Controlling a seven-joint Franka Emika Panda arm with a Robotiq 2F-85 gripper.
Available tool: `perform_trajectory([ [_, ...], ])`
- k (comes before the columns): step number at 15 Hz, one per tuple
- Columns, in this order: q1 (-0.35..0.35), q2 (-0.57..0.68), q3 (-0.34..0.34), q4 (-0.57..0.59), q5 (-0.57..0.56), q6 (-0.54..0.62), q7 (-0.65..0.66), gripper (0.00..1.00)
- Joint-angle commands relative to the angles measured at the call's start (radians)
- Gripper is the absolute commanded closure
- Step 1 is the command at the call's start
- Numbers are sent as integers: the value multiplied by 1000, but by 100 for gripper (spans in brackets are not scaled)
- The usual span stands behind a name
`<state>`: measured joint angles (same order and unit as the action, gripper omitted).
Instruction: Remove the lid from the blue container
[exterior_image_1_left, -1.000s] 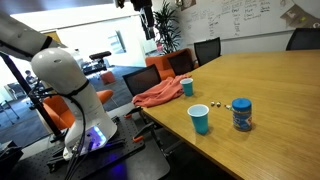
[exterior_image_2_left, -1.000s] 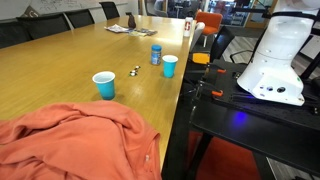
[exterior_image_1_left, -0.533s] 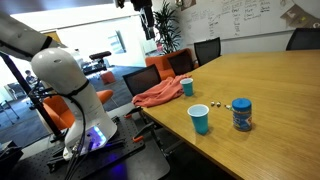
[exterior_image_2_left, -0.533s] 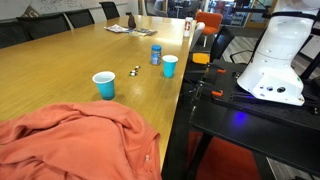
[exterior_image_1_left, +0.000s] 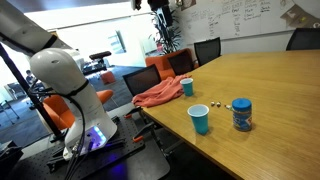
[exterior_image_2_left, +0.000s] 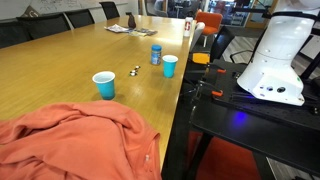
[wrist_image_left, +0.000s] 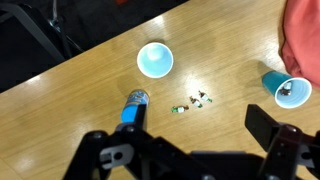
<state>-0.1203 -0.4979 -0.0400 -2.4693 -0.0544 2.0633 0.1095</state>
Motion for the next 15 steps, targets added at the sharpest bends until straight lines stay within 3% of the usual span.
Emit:
perform_trajectory([
  [1, -18, 200, -16, 101, -13, 126, 24, 0],
  [6, -31, 451, -50, 215, -12, 291, 52, 0],
  [15, -31, 804, -127, 404, 5, 356, 102, 0],
])
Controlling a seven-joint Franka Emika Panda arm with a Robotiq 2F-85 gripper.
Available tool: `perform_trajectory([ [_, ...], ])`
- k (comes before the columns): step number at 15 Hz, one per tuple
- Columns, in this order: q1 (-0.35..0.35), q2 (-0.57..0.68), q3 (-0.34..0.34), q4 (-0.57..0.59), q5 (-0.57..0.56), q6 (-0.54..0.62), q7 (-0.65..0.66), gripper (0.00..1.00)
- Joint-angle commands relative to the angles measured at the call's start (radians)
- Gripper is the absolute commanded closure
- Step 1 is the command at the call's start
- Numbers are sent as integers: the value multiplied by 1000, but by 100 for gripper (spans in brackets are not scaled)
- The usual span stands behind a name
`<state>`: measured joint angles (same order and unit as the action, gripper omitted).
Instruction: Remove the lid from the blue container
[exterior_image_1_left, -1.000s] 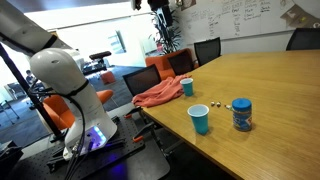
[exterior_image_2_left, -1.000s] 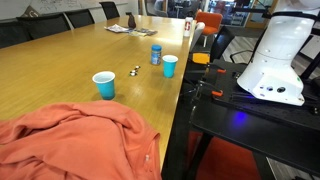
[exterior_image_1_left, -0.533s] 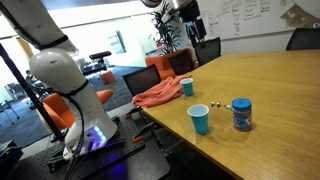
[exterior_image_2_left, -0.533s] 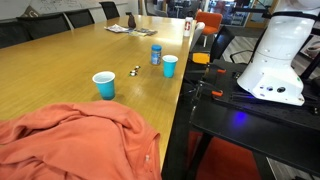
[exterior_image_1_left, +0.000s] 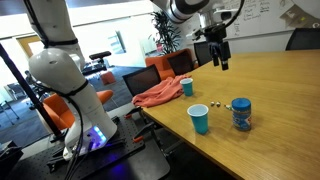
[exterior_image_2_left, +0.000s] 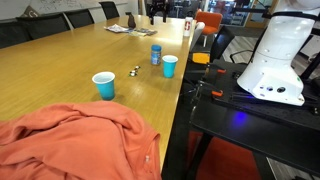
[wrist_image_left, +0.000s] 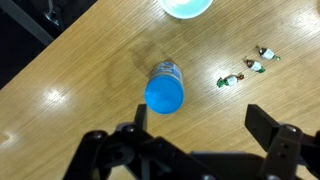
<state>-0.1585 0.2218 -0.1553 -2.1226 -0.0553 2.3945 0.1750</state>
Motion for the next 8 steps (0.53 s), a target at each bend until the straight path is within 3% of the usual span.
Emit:
perform_trajectory([
  [1, 7, 106, -14, 64, 11, 31, 41, 0],
  [4, 12, 173, -30, 75, 4, 89, 78, 0],
  [8, 12, 155, -24, 53, 9, 65, 44, 0],
])
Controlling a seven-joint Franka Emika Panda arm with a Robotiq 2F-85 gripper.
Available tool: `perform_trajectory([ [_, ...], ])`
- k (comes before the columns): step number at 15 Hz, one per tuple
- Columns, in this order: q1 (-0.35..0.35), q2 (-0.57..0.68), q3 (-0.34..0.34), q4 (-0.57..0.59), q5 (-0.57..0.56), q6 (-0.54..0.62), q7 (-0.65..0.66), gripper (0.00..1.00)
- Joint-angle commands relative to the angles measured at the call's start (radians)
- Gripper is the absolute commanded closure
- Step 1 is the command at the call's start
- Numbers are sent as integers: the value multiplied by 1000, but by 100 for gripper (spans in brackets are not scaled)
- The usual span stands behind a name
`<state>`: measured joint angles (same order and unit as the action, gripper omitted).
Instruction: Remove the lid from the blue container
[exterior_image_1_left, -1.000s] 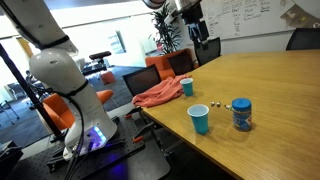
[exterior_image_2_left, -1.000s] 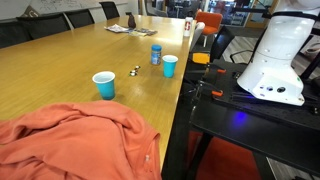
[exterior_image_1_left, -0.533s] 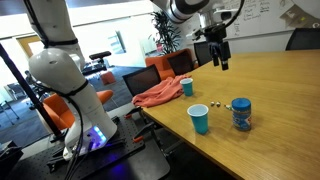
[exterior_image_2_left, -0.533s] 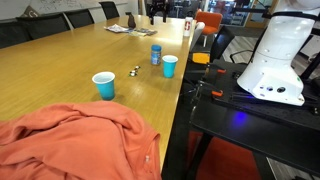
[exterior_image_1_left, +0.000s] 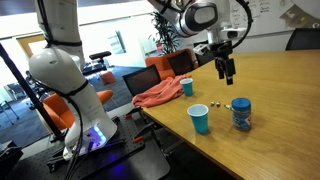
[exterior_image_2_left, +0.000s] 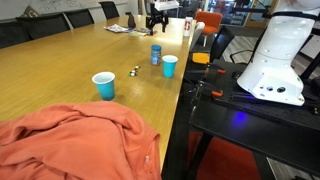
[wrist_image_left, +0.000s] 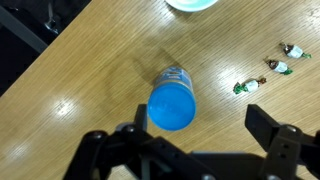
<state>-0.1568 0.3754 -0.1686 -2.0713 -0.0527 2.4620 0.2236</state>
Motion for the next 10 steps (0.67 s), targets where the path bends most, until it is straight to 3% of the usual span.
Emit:
perform_trajectory([
  [1, 10, 0, -11, 3, 6, -3, -5, 0],
  [10, -55, 102, 10, 42, 145, 102, -51, 0],
])
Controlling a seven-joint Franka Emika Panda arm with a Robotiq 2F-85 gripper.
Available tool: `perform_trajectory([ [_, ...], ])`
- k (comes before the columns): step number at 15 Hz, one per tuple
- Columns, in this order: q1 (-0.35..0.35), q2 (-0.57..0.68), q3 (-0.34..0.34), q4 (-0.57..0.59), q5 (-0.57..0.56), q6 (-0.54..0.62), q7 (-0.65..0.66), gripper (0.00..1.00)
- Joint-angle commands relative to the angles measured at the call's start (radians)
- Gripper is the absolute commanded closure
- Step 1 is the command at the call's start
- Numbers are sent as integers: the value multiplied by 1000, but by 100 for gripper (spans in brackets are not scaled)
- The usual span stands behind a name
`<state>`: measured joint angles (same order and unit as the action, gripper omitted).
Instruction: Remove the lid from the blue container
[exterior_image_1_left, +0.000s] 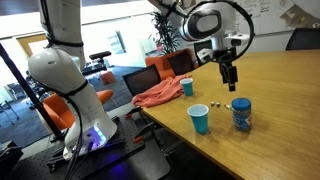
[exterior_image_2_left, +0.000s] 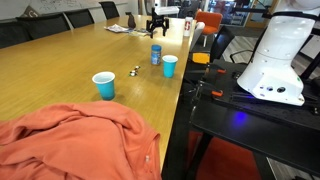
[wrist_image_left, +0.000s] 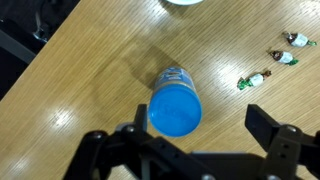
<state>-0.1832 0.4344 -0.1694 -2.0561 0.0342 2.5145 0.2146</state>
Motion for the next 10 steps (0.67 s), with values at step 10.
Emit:
perform_trajectory([
  [10, -60, 198, 22, 102, 115, 169, -60, 0],
])
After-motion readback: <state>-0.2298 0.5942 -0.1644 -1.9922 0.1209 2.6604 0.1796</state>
